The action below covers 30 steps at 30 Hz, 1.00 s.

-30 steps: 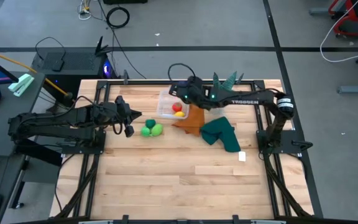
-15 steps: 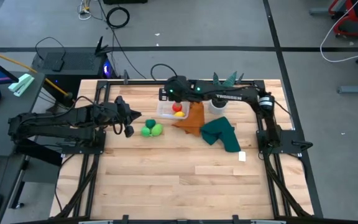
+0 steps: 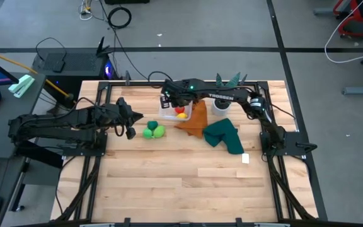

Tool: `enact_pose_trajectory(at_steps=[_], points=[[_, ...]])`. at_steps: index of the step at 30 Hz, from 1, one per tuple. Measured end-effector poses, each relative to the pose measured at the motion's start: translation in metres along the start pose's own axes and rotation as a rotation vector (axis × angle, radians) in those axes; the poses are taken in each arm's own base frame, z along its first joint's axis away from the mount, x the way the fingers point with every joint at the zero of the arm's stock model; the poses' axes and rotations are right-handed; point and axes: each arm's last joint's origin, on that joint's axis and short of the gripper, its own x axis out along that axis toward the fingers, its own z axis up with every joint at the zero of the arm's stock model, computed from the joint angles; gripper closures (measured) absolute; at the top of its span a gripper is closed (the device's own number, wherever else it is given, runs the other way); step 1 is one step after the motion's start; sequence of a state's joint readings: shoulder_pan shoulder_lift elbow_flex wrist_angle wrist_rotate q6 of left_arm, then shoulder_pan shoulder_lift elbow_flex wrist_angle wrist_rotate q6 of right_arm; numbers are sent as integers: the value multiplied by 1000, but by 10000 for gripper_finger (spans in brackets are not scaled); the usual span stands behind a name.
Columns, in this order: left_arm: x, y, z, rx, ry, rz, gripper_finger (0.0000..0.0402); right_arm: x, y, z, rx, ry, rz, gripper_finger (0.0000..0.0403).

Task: Pick and placing Produce into tupperware
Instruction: Put the violet eggplant into the transparent container

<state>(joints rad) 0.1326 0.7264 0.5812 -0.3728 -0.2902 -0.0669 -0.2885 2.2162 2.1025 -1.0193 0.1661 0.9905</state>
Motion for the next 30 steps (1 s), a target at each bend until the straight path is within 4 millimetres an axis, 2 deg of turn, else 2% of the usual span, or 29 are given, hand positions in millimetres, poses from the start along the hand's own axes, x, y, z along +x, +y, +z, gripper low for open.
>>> enact_pose_trajectory(at_steps=[3, 10, 17, 30], points=[[0, 0, 0, 0, 0, 0, 362, 9, -5, 0, 1, 45, -31, 360], [0, 0, -1, 2, 5, 1, 371, 11, -13, -2, -16, 95, -86, 360], [0, 0, -1, 3, 6, 0, 365, 11, -20, -2, -24, 128, -144, 359], [0, 0, -1, 3, 5, 0, 372, 26, -24, 2, -8, 141, -151, 359]])
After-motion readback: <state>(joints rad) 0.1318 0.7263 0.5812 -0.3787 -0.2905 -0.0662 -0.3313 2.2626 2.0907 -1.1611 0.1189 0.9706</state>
